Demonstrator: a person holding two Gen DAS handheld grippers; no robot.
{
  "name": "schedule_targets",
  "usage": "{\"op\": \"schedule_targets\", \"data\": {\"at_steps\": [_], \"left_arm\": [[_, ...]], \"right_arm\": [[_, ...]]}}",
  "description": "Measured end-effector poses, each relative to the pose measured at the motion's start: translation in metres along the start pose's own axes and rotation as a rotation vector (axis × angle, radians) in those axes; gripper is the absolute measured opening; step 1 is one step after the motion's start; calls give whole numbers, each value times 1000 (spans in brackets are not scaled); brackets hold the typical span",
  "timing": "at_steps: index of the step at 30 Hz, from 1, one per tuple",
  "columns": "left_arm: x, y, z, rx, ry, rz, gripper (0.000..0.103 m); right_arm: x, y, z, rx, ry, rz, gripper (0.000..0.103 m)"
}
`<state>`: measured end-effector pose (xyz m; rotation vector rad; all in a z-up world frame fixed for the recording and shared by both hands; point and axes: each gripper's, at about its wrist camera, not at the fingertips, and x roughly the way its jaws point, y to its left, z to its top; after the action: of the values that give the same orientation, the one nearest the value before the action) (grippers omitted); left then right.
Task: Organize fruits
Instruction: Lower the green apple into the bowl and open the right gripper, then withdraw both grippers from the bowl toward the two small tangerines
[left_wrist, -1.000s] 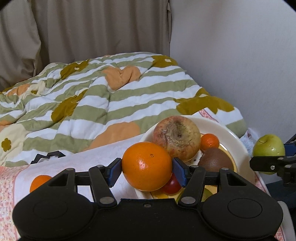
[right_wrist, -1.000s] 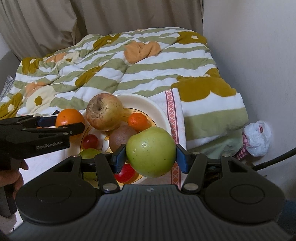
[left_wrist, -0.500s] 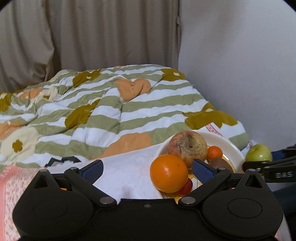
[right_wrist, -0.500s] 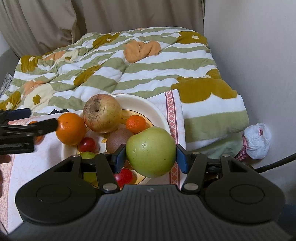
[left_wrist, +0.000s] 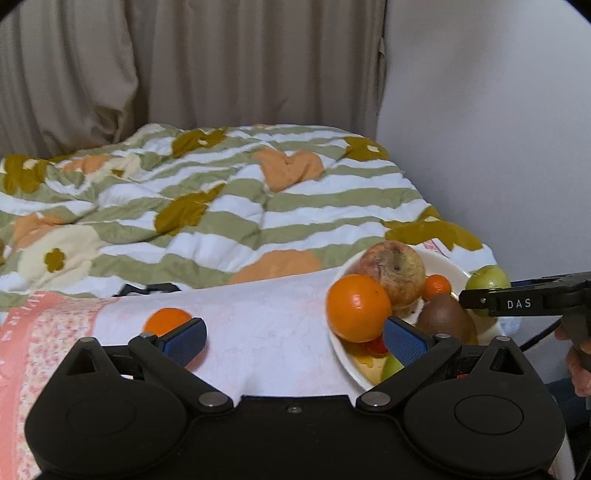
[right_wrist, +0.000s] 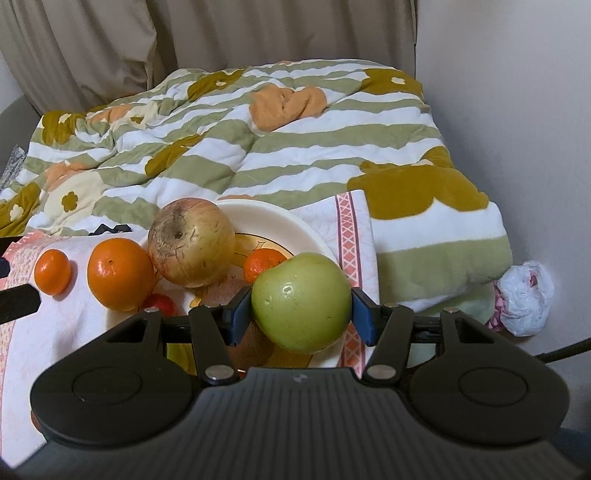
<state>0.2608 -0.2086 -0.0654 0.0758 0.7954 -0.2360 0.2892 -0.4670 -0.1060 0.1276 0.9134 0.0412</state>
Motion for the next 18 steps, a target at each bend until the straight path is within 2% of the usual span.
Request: {"op": "schedule_targets", "data": {"at_steps": [3, 5, 7, 10, 18], "left_arm": [[-8, 1, -4, 8, -19, 25, 103], [-12, 1, -7, 2, -24, 33, 103], [-18, 2, -9, -11, -34, 44, 103], [-27, 3, -12, -25, -48, 52, 103], [-55, 3, -20, -48, -88, 85, 103]], "right_arm": [[1, 0, 0, -7, -11, 4, 72], [-2, 0, 0, -17, -29, 6, 80], [-7, 2, 1, -36, -49, -4, 102], [-14, 6, 1, -62, -70, -28, 103], [-39, 11, -5, -73, -96, -11, 103]]}}
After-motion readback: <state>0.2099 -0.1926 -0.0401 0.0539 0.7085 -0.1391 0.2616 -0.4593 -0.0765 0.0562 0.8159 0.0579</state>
